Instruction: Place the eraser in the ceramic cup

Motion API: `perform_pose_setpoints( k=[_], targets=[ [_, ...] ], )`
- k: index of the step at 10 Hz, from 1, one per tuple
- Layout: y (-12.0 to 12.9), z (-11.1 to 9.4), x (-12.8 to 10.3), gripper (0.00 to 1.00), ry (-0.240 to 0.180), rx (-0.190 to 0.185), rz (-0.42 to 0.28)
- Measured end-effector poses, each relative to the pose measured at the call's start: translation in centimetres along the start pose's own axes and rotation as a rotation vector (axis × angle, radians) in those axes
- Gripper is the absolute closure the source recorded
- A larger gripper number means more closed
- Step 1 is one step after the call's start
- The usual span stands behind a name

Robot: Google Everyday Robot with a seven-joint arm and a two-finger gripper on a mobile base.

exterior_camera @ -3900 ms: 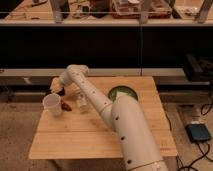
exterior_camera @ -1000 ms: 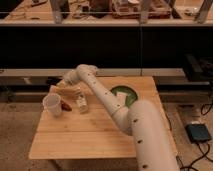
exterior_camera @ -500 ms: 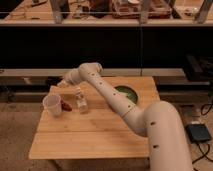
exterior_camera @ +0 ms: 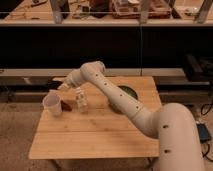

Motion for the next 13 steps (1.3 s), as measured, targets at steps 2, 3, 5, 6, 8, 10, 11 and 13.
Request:
perform_pose_setpoints(
  k=[2,3,5,6,8,10,11,13],
  targets=[
    [-0.6,-0.8,-0.1,0.74,-0.007,0.003,0.001],
    [-1.5,-0.9,0.1,0.74,-0.015,0.012,-0.009],
    [-2.6,-0.8,0.3,0.74,-0.025,0.025,-0.02],
    [-3.0,-0.8,0.3,0.74,-0.03,0.03,-0.024],
    [-3.7,-0.8,0.4,0.74,-0.037,0.039,-0.032],
    [-4.5,-0.5,0.8,0.67,-0.032,0.055,-0.037],
    [-5.0,-0.2,1.2,0.57,-0.024,0.067,-0.039],
    [-5.6,0.8,1.8,0.37,-0.017,0.084,-0.047]
  ],
)
